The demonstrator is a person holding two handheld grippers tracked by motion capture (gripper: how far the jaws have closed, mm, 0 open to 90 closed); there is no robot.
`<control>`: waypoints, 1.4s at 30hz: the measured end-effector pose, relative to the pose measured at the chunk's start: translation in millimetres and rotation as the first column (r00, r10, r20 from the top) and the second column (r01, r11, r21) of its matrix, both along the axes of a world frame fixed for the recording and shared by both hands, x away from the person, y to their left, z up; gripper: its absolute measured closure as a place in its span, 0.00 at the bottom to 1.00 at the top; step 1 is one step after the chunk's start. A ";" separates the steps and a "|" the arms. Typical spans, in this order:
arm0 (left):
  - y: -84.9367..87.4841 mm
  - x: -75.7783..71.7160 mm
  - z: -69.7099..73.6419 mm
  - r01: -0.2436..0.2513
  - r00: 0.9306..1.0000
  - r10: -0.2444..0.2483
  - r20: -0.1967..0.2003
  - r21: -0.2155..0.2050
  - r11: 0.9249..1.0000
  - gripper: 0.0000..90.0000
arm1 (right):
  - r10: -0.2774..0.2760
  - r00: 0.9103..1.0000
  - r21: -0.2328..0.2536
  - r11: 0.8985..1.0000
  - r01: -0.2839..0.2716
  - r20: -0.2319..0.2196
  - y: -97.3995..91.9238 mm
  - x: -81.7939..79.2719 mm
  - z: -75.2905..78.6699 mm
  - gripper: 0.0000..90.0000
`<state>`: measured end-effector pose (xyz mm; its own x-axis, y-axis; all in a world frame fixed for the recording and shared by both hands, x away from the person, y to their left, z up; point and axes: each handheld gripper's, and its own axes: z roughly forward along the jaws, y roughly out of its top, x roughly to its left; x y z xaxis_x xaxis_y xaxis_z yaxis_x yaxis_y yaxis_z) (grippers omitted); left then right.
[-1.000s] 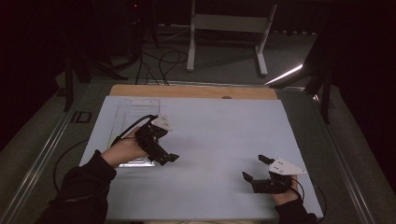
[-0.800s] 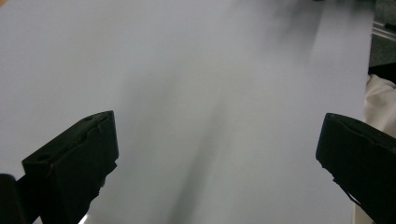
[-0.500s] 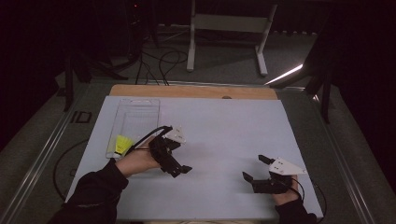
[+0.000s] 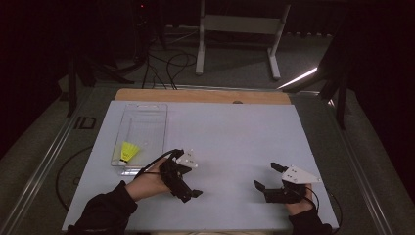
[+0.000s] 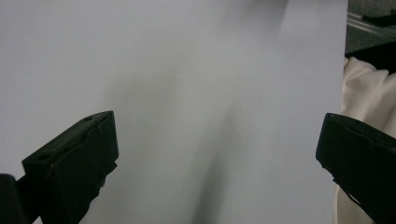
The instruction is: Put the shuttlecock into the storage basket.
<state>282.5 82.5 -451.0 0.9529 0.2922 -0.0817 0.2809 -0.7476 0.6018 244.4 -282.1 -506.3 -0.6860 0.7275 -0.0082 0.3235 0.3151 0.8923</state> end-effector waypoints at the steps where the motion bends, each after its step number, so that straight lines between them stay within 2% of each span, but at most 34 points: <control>1: 0.0 0.0 0.0 0.000 1.000 0.000 0.000 0.000 1.000 0.00 | 0.000 1.000 0.000 1.000 0.000 0.000 0.0 0.0 0.0 0.11; 10: 9.4 -12.5 -17.9 -0.004 1.000 0.004 -0.026 0.000 1.000 0.00 | 0.000 1.000 0.000 1.000 0.000 0.000 0.0 -0.2 0.3 0.11; 13: 16.7 -15.9 -26.4 -0.006 0.999 0.006 -0.041 0.003 1.000 0.00 | 0.001 1.000 0.003 1.000 -0.001 0.001 0.1 -0.5 0.6 0.11; 16: 20.5 -18.4 -31.1 -0.017 0.998 0.016 -0.057 -0.014 1.000 0.00 | 0.000 1.000 0.002 1.000 0.000 0.001 0.0 -0.4 0.5 0.11; 17: 23.9 -21.1 -35.6 -0.016 0.997 0.016 -0.076 -0.004 1.000 0.00 | 0.001 1.000 0.001 1.000 -0.001 0.000 0.0 -0.3 0.5 0.11; 22: 32.2 -30.4 -43.5 -0.029 0.996 0.028 -0.086 -0.007 1.000 0.00 | 0.002 1.000 0.000 1.000 -0.002 -0.001 0.4 -0.3 0.4 0.11; 28: 42.4 -35.1 -48.2 -0.051 0.995 0.049 -0.090 -0.020 0.998 0.00 | 0.004 1.000 -0.001 1.000 -0.004 0.001 1.0 -0.6 0.8 0.11; 29: 52.8 -36.5 -51.2 -0.071 0.993 0.068 -0.091 -0.029 0.997 0.00 | 0.002 1.000 -0.001 1.000 -0.002 0.000 1.0 -0.4 0.7 0.11; 30: 56.1 -37.1 -51.7 -0.076 0.994 0.073 -0.087 -0.035 0.996 0.00 | 0.002 1.000 -0.001 1.000 -0.002 -0.001 1.0 -0.4 0.6 0.11; 35: 70.6 -39.0 -52.7 -0.079 0.994 0.074 -0.079 -0.069 0.994 0.00 | 0.004 1.000 -0.002 1.000 -0.004 0.000 1.4 -0.4 0.6 0.11; 39: 78.0 -38.0 -52.6 -0.094 0.994 0.089 -0.069 -0.070 0.993 0.00 | 0.004 1.000 -0.002 1.000 -0.004 -0.002 1.5 -0.3 0.4 0.11; 40: 83.0 -37.9 -52.9 -0.094 0.993 0.087 -0.077 -0.092 0.991 0.00 | 0.004 1.000 -0.002 1.000 -0.004 -0.002 1.5 -0.3 0.3 0.11; 42: 86.8 -38.4 -53.6 -0.093 0.993 0.086 -0.076 -0.096 0.991 0.00 | 0.004 1.000 -0.002 1.000 -0.004 -0.001 1.3 -0.2 0.2 0.11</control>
<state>244.1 169.4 -504.6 0.9140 0.3629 -0.1812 0.3886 -0.6551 0.6480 244.3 -280.9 -506.1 -0.6891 0.7246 -0.0093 0.3230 0.3186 0.8911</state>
